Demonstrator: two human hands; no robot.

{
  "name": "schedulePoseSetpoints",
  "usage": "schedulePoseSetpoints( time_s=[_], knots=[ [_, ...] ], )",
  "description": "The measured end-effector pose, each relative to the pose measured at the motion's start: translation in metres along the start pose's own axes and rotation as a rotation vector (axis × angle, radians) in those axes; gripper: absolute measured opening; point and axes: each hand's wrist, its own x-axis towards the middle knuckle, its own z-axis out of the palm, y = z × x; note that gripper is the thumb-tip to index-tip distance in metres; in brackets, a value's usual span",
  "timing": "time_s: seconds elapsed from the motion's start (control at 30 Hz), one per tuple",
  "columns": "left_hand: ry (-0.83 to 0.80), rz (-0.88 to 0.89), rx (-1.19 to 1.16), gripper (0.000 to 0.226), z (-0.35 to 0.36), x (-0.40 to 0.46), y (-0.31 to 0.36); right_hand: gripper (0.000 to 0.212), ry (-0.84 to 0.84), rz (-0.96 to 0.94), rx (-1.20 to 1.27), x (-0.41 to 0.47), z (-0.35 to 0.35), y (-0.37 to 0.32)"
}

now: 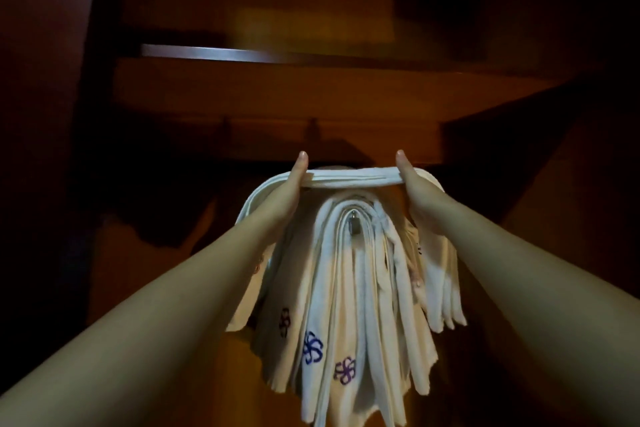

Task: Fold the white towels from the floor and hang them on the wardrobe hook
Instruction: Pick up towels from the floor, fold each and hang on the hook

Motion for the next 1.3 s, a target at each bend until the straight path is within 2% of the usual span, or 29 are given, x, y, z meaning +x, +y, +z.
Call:
schedulePoseSetpoints(
  time_s=[0.1,0.2,0.27,0.4,0.57,0.63,0.7,0.73,0.8,0.87,0.97,1.07,1.13,1.2,1.3],
  knots=[
    [0.003,-0.071,-0.036,0.074,0.008,0.016,-0.011,0.139,0.008,0.022,-0.015,0.017,0.002,0.017],
    [-0.004,-0.091,-0.071,0.073,0.011,0.026,-0.019,0.097,0.032,0.012,-0.032,0.02,0.007,0.026],
    [0.004,-0.072,-0.113,0.072,0.01,0.028,-0.022,0.086,0.024,-0.003,-0.035,0.024,0.012,0.029],
    [0.003,-0.052,-0.187,0.076,0.003,0.024,-0.042,0.093,0.012,0.006,-0.035,0.024,0.02,0.034],
    [0.035,0.031,-0.124,0.073,0.019,0.007,-0.064,0.079,0.001,-0.037,-0.03,0.014,0.015,0.051],
    [0.094,0.08,-0.115,0.069,0.028,0.002,-0.07,0.094,-0.007,-0.026,-0.052,0.008,0.015,0.063],
    [0.181,0.061,-0.1,0.05,0.032,-0.003,-0.075,0.118,-0.072,0.003,-0.057,0.002,0.018,0.077],
    [0.178,0.027,-0.103,0.052,0.034,-0.007,-0.08,0.125,-0.114,0.016,-0.061,-0.003,0.022,0.083],
    [0.148,-0.039,-0.113,0.077,0.037,-0.017,-0.094,0.131,-0.175,0.017,-0.061,-0.012,0.03,0.094],
    [0.135,-0.037,-0.104,0.083,0.038,-0.028,-0.109,0.124,-0.204,0.009,-0.059,-0.022,0.034,0.104],
    [0.115,-0.032,-0.099,0.061,0.037,-0.044,-0.129,0.106,-0.209,0.017,-0.081,-0.038,0.035,0.117],
    [0.091,-0.061,-0.072,0.053,0.032,-0.064,-0.144,0.086,-0.186,-0.011,-0.12,-0.058,0.032,0.125],
    [0.184,-0.122,-0.07,0.048,0.027,-0.076,-0.152,0.085,-0.185,-0.001,-0.166,-0.075,0.028,0.128],
    [0.283,-0.222,0.05,0.049,0.02,-0.094,-0.158,0.088,-0.175,0.082,-0.222,-0.093,0.024,0.133],
    [0.155,-0.246,0.153,0.044,0.013,-0.127,-0.175,0.081,-0.226,0.151,-0.34,-0.132,0.019,0.143]
  ],
)
